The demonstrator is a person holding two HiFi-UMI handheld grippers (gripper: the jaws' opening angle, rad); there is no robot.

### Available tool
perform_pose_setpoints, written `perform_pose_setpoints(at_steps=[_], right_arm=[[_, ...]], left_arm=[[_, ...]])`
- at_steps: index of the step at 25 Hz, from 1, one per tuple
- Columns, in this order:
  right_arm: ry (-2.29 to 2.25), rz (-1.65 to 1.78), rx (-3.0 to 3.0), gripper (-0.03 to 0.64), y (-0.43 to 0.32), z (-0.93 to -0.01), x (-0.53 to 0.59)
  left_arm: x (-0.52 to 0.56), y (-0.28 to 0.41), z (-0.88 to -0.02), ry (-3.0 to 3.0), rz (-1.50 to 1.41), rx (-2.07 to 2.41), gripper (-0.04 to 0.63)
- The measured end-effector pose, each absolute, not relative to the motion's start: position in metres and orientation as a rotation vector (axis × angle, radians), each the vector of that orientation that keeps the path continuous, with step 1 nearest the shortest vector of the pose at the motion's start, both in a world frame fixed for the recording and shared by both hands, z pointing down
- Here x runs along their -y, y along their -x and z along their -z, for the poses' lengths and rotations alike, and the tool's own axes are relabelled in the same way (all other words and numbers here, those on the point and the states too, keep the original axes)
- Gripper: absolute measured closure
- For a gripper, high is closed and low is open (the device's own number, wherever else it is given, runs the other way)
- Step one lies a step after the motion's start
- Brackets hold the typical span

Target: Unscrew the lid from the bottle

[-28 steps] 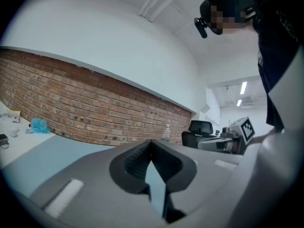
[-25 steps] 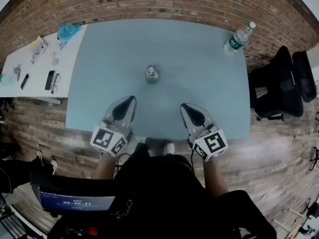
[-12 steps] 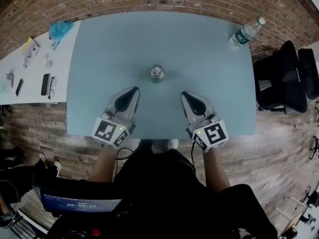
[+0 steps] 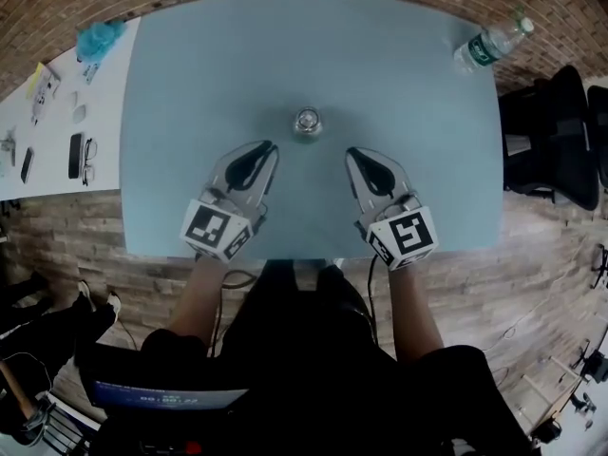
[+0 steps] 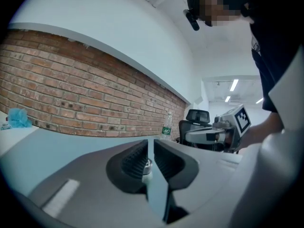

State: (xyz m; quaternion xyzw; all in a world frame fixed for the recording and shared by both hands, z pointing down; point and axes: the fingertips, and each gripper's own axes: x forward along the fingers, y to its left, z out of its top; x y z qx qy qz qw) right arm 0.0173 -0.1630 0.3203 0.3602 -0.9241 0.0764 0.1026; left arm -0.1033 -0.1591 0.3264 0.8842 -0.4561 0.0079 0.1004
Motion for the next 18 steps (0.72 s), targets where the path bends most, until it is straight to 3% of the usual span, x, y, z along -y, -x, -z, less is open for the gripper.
perform_pose_setpoints(at_steps=[18], right_arm=[[-1.027,-0.223,2.705,0.607,0.009,-0.341,0.183]], left_arm=[[0.185,0.092,-0.363,-2.626,-0.076,1.265,0.514]])
